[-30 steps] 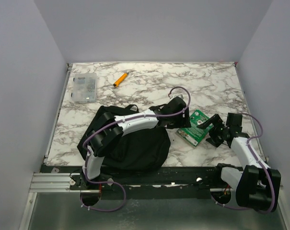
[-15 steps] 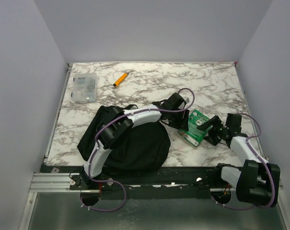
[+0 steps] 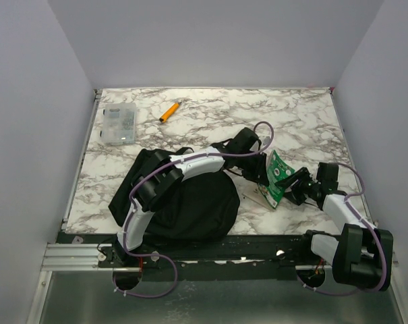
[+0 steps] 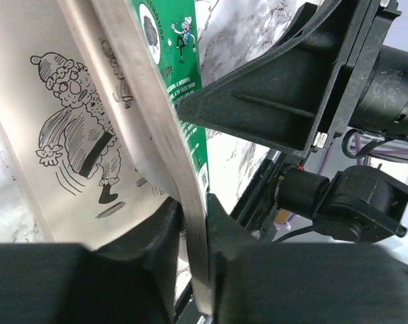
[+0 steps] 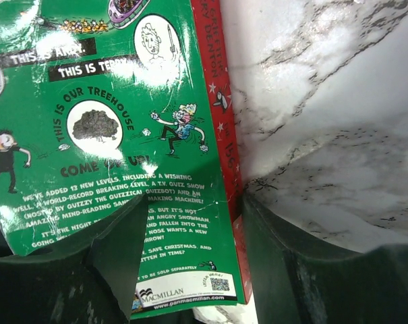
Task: Pack the student bag
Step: Pick up the book from the center of the board.
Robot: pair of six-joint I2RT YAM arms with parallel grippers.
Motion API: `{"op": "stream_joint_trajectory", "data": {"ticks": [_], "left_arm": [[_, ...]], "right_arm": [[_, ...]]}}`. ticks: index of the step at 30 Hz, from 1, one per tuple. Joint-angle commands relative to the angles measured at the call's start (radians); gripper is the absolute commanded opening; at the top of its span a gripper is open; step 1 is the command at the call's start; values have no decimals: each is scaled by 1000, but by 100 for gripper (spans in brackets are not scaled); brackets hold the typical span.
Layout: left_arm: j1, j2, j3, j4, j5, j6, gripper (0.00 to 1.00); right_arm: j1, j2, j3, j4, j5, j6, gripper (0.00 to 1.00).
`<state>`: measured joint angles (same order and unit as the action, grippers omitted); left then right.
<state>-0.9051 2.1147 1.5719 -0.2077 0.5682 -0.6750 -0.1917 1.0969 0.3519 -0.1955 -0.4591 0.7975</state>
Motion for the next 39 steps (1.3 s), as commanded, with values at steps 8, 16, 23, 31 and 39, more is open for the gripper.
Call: {"op": "stream_joint_trajectory", "data": {"ticks": [8,16,23,31,39], "left_arm": [[77,-144,-38,62,130,-81,5],[133,-193,-65,143,258,-197,1],[133,-222,-103,203,286,-245,0],[135,-282,-168,229,278,-228,5],[147,-546,-274,-104,-35,108,61]], "right_arm": [[5,-86,15,-5,-58,12,99],[6,-134,-189,508,-303,318,100],[6,-66,-290,987,-331,592,93],[6,-12,-285,1190,-362,710,37],[6,-251,95,293,-244,158,9]]}}
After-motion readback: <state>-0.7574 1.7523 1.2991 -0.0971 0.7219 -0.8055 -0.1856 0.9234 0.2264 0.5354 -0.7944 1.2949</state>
